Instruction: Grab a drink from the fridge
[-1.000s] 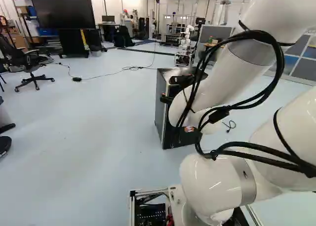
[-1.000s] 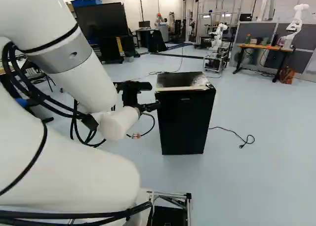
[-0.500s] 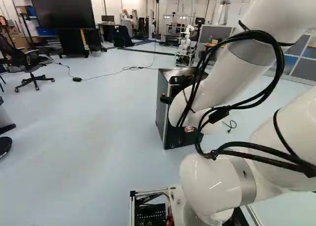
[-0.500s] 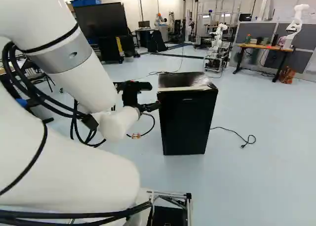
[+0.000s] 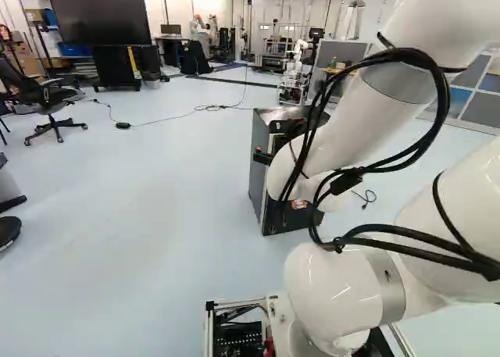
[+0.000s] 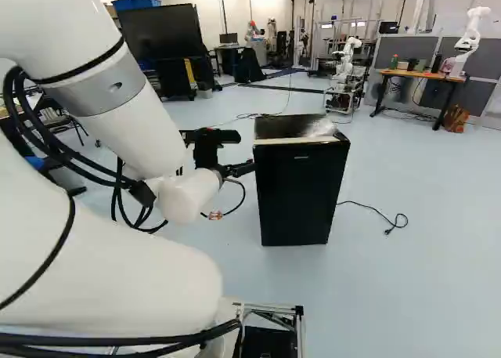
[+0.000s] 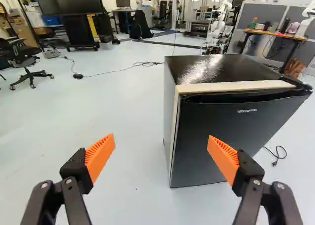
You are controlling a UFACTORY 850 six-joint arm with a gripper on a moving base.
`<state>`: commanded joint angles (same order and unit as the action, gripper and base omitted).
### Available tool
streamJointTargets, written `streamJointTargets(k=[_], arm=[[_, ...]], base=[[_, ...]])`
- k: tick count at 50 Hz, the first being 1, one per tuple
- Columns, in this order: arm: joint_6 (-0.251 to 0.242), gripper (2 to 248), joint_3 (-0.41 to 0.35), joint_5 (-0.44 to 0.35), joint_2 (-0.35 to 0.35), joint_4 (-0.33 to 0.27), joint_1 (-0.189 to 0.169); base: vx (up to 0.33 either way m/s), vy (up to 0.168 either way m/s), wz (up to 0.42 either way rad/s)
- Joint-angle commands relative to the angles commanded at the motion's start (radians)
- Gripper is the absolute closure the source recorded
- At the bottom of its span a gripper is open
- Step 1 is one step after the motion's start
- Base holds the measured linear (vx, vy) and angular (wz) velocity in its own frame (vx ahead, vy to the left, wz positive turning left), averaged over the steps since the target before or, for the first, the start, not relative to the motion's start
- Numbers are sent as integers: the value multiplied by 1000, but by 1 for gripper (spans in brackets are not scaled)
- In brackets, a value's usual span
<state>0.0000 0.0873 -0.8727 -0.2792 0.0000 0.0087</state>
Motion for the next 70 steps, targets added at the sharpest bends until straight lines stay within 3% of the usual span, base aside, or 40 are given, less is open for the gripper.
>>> streamJointTargets(k=[18, 34, 46, 70], arm=[[0, 3, 0, 0, 0, 2, 14], [0, 3, 21, -3, 24, 51, 49], [0, 3, 61, -32, 74, 113, 83], [0, 3, 154, -112, 237, 265, 156]], base=[[0, 0, 0], [0, 0, 0], [0, 0, 0], [0, 0, 0]])
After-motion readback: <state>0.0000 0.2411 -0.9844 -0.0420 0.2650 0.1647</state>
